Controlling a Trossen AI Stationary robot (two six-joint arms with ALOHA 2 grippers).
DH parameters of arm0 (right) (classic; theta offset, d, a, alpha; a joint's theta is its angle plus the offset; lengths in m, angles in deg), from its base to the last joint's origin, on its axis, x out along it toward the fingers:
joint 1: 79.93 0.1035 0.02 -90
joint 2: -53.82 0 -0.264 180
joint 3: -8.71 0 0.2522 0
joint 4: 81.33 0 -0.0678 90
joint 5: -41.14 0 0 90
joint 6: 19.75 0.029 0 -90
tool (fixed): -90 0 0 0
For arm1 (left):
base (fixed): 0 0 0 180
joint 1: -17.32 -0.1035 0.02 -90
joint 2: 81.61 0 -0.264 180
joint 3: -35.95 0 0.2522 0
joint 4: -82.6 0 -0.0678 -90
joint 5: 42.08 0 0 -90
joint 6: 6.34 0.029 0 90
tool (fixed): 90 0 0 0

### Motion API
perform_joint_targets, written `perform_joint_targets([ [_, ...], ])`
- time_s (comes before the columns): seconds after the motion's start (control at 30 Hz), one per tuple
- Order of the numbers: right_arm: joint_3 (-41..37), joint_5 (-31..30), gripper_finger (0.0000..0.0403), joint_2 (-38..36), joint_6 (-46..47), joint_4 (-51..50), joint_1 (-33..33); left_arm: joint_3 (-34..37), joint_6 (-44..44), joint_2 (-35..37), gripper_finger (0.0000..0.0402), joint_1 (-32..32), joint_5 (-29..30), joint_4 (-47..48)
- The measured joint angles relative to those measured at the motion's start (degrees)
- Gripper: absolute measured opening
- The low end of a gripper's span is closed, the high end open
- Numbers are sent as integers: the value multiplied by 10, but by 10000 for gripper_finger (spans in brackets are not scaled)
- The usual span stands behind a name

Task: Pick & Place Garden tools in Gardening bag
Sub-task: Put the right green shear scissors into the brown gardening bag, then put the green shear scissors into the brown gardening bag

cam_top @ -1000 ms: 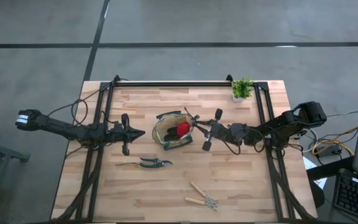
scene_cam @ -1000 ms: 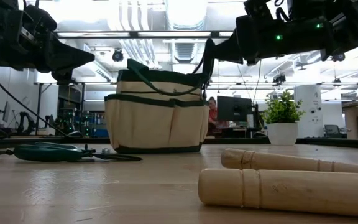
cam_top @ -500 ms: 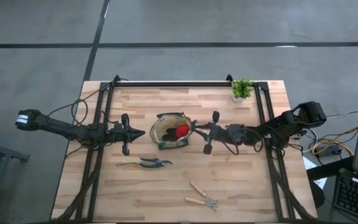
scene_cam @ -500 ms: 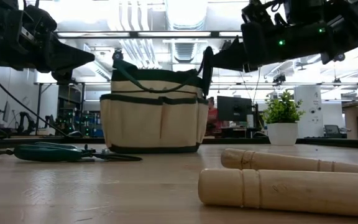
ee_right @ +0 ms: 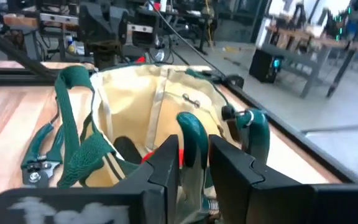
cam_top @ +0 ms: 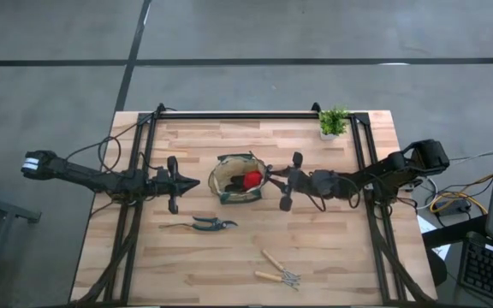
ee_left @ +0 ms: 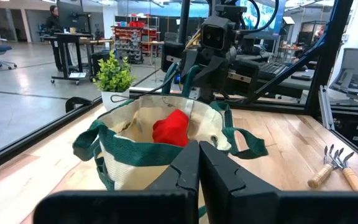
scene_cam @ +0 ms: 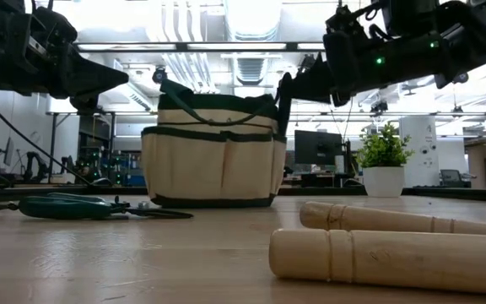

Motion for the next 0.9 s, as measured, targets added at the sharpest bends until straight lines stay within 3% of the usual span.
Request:
perform_joint_targets([
  [0.5, 24, 4, 181, -2, 0, -6, 0, 0, 0, 0, 12, 0, 0, 0],
  [0.9, 59, 0, 194, -38, -17, -102, 6, 0, 0, 0, 12, 0, 0, 0],
])
